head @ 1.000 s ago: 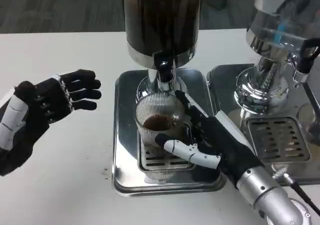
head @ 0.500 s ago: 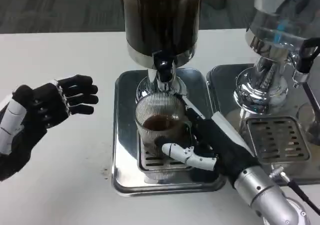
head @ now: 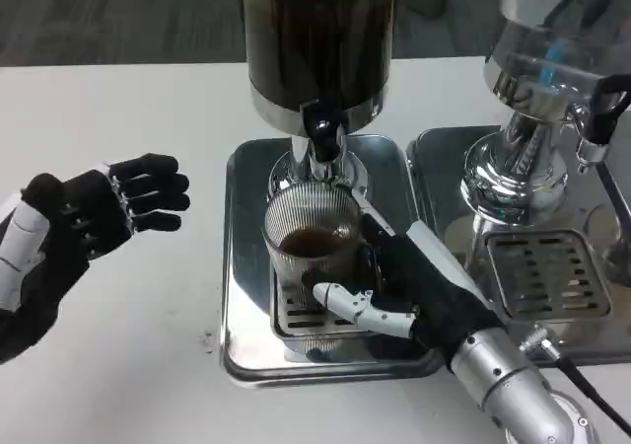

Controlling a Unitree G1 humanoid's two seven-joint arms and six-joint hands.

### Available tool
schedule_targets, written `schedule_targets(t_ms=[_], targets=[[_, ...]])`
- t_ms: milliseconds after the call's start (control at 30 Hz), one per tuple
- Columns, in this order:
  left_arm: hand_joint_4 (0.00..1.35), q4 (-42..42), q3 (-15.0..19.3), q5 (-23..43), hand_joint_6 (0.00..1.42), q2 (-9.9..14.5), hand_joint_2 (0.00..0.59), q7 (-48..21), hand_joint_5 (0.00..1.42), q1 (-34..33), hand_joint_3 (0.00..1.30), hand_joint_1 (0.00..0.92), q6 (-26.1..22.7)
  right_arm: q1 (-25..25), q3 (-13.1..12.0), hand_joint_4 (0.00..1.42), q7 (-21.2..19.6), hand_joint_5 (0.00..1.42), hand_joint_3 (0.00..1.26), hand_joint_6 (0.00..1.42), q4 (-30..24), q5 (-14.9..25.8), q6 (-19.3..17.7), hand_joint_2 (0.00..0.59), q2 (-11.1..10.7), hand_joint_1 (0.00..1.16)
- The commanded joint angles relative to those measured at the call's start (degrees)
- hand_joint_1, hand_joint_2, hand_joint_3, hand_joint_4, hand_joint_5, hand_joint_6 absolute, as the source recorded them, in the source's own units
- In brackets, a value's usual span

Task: Grasp the cup under the faucet to collect the drink, then remove the cup.

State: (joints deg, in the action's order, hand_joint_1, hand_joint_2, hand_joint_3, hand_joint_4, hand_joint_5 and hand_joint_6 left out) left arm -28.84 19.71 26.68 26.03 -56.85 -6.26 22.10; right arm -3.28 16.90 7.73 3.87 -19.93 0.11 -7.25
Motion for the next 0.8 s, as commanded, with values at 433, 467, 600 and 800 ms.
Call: schedule_targets(t_ms=[433,467,600,800], targets=[[0.3,1.5,0.3,-0.3,0.34,1.0,0.123,0.9,0.31,1.9,0.35,0.0,-0.2,-0.2,1.8,0.0,-3.4,0.0,0.0,0.0,-0.4,-2.0,1.9,0.385,1.5,0.64],[0.31,1.5,0.3,-0.3,0.34,1.0,0.123,1.0,0.31,2.0,0.35,0.0,-0.1,-0.2,1.8,0.0,-3.4,0.0,0.0,0.0,-0.4,-2.0,1.9,0.382,1.5,0.64],[0.31,1.5,0.3,-0.3,0.34,1.0,0.123,1.0,0.31,2.0,0.35,0.0,-0.2,0.0,1.7,0.0,-3.6,0.0,0.0,0.0,-0.4,-1.7,1.2,0.395,1.7,0.63],[0.31,1.3,0.1,-0.5,0.35,1.1,0.12,0.9,0.31,1.9,0.35,0.0,-0.2,0.5,1.5,0.0,-4.4,0.0,0.0,0.03,-0.1,-1.2,-0.2,0.383,2.0,0.64]])
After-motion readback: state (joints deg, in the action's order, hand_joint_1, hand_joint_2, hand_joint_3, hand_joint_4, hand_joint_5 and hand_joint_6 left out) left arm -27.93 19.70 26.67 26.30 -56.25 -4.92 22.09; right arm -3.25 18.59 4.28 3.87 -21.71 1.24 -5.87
